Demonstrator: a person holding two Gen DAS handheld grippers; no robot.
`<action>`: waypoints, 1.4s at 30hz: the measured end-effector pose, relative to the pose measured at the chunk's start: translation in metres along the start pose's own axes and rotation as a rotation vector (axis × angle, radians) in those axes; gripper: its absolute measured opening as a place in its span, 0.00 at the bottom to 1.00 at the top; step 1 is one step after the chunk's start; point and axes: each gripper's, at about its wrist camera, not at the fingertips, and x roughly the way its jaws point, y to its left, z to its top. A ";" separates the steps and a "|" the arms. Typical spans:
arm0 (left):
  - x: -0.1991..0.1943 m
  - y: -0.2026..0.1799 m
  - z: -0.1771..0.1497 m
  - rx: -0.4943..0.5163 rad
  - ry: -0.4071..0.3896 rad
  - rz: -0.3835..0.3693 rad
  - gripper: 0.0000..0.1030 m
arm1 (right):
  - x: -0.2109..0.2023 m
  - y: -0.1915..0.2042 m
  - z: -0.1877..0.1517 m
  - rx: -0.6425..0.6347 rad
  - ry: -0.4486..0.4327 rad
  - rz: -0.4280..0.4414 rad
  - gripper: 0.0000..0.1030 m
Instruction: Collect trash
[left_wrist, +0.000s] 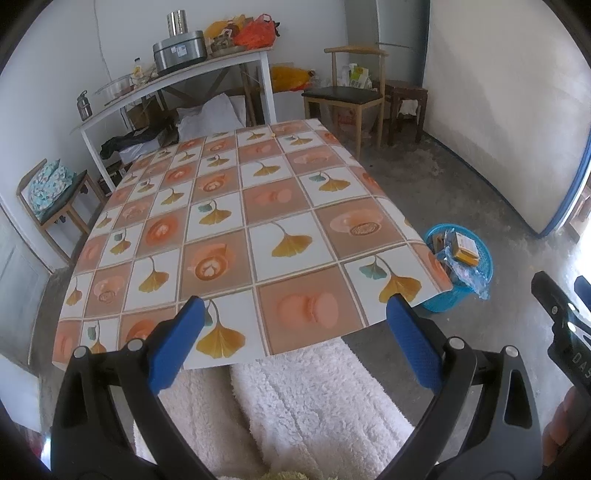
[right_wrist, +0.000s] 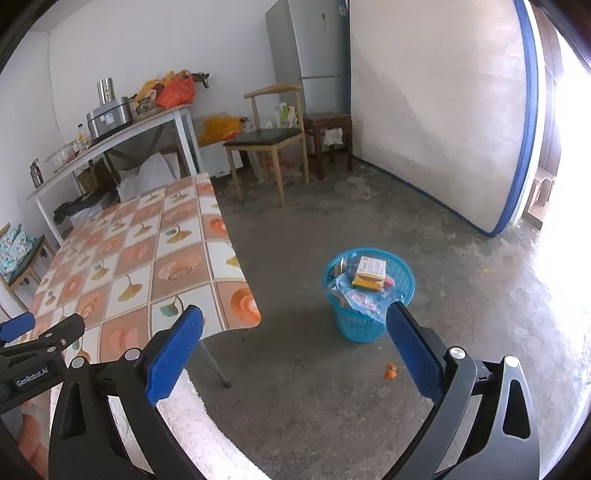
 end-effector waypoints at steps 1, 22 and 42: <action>0.002 0.001 0.000 -0.003 0.004 0.000 0.92 | 0.002 0.000 -0.001 -0.003 0.006 0.000 0.94; 0.018 -0.002 -0.008 -0.002 0.031 -0.014 0.92 | 0.008 -0.005 -0.005 -0.037 0.013 -0.073 0.94; 0.017 -0.004 -0.007 0.003 0.028 -0.014 0.92 | 0.006 -0.005 -0.005 -0.039 0.006 -0.080 0.94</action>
